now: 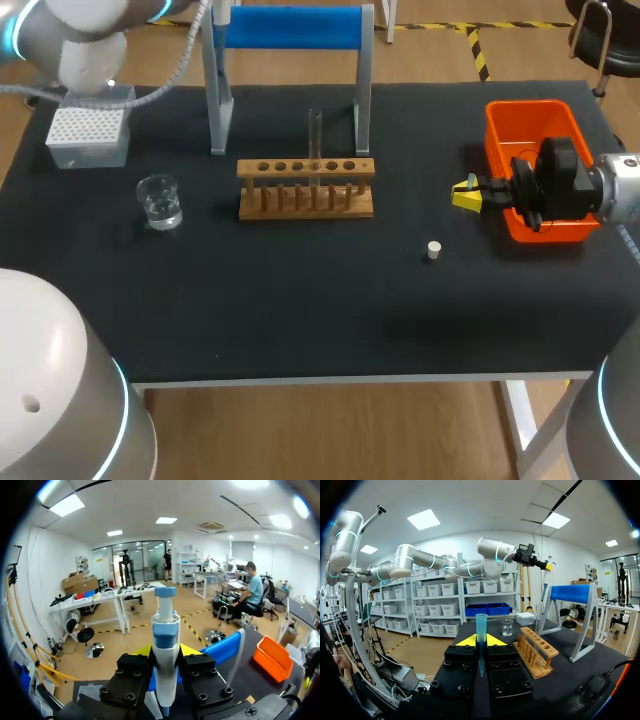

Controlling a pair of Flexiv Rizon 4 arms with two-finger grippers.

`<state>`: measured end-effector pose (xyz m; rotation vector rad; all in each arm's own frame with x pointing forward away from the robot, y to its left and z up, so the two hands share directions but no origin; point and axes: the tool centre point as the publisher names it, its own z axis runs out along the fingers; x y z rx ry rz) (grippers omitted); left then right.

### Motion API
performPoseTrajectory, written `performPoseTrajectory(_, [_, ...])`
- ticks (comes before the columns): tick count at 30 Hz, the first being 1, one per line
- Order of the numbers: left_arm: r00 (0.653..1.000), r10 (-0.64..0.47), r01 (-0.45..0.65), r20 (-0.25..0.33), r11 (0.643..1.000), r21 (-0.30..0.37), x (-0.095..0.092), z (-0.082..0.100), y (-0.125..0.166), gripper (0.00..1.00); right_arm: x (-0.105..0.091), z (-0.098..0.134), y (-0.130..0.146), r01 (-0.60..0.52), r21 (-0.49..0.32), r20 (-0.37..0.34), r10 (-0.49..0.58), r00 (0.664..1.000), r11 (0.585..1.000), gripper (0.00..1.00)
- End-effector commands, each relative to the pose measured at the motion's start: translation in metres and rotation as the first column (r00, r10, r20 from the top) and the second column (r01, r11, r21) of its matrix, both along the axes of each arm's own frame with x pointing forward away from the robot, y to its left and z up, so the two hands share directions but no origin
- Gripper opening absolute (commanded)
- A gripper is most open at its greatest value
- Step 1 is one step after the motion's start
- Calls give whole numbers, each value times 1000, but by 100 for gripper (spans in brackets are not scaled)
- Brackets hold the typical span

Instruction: Invert the test tube, pick up the pipette, mount the tip to pipette, aspirate from beaker and dispense into the tube, eject the tip, return the pipette, and cap with the stopper.

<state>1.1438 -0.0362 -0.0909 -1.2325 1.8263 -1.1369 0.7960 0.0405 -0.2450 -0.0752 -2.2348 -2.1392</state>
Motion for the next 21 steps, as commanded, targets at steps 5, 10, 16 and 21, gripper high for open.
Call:
performPoseTrajectory(5, [915, -396, 389, -74, 916, -98, -29, 14, 0, 0, 0, 0, 0, 1, 0, 1, -1, 1000, 1000, 0])
performPoseTrajectory(10, [845, -528, 516, -83, 847, -129, -59, 22, -7, 0, 0, 0, 0, 1, 0, 1, -1, 1000, 1000, 0])
performPoseTrajectory(16, [745, -663, 642, -67, 741, -196, -90, 31, -16, 0, 0, 0, 0, 1, 0, 1, -1, 1000, 1000, 0])
performPoseTrajectory(21, [644, -762, 733, -58, 638, -237, -116, 36, -25, 0, 0, 0, 0, 1, 0, 1, -1, 1000, 1000, 0])
